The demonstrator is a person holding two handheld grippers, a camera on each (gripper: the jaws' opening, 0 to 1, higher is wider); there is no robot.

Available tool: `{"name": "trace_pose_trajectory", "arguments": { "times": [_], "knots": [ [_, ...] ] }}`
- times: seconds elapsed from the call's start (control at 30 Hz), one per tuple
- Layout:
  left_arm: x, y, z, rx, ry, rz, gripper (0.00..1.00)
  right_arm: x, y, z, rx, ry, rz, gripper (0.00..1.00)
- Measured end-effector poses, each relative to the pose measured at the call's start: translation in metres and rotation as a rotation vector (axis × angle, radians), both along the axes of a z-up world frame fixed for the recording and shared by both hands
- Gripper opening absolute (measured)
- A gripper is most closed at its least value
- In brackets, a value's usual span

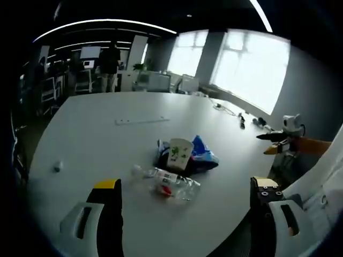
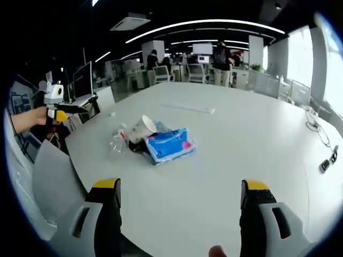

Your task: Arrange the tabletop items into an orderly group along one side of the table until the central work area is clear of visible clutter.

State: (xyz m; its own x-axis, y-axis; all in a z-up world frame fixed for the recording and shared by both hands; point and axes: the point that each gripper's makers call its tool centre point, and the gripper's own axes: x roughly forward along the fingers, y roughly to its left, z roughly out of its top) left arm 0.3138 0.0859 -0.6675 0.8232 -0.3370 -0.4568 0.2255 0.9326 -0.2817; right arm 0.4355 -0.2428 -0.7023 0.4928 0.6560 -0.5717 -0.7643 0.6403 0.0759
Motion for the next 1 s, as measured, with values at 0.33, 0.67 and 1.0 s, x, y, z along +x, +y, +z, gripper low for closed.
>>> {"name": "trace_pose_trajectory", "arguments": {
  "times": [0.33, 0.67, 1.0],
  "knots": [
    [-0.0011, 0.0018, -0.0021, -0.009, 0.005, 0.002, 0.97, -0.0012, -0.0021, -0.0023, -0.005, 0.004, -0.009, 0.91],
    [0.0007, 0.0031, -0.0003, -0.017, 0.002, 0.005, 0.97, -0.0044, -0.0030, -0.0060, -0.010, 0.013, -0.013, 0.90],
    [0.0012, 0.0035, 0.0001, -0.018, 0.000, 0.005, 0.97, -0.0033, -0.0055, -0.0047, -0.012, 0.012, -0.016, 0.89]
  ]
}}
